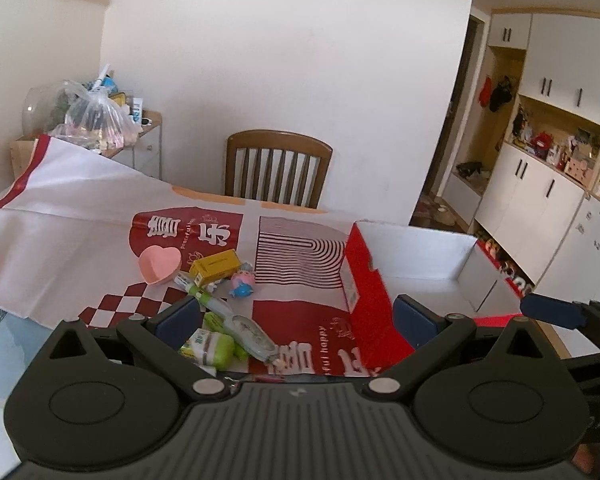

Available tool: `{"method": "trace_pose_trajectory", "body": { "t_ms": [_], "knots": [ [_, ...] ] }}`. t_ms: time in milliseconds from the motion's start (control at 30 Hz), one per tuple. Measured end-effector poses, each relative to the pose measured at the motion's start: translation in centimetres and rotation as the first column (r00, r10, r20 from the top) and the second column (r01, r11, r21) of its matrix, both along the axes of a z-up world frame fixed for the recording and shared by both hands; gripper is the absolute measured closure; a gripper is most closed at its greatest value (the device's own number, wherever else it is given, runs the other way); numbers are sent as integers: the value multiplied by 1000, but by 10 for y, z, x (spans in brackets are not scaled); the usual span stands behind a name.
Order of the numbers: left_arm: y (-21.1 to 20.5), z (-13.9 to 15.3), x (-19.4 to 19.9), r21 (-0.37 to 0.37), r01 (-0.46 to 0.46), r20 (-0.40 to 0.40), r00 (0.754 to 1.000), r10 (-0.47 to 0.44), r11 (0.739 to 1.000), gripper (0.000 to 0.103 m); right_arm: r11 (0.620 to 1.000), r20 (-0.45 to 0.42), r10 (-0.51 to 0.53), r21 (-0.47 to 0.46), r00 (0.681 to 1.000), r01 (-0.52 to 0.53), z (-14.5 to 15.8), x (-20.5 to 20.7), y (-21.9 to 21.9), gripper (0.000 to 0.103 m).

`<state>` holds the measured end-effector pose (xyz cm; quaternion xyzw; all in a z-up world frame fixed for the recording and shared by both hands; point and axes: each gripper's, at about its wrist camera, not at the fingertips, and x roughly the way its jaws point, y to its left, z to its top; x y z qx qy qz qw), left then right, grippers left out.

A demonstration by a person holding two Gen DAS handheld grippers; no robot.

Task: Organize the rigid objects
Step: 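Grasp the silver-capped pill bottle with the left tool while the right tool grasps the pink binder clip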

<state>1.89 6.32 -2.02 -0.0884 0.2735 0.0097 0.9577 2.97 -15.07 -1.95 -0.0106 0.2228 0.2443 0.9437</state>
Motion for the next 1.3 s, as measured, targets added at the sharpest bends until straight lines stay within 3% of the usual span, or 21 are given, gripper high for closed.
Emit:
{"method": "trace_pose_trajectory", "body": {
  "t_ms": [333, 567, 933, 1233, 1300],
  "knots": [
    [69, -44, 36, 36, -33, -77, 996, 35, 999, 0, 995, -133, 79, -57, 988, -87, -28, 22, 53, 0],
    [105, -73, 51, 0, -51, -145, 988, 50, 999, 0, 988, -188, 79, -113, 979, -101, -50, 34, 81, 1],
    [91, -120, 68, 61, 25, -236, 972, -10, 998, 0, 962, -256, 54, -245, 965, -118, -103, 55, 117, 13],
    [93, -147, 75, 57, -6, -294, 956, 22, 998, 1, 936, -257, 36, -329, 966, -123, -131, 63, 143, 23],
    [93, -149, 77, 52, -12, -299, 954, 27, 999, 8, 938, -266, 30, -327, 963, -120, -134, 66, 145, 29]
  ]
}}
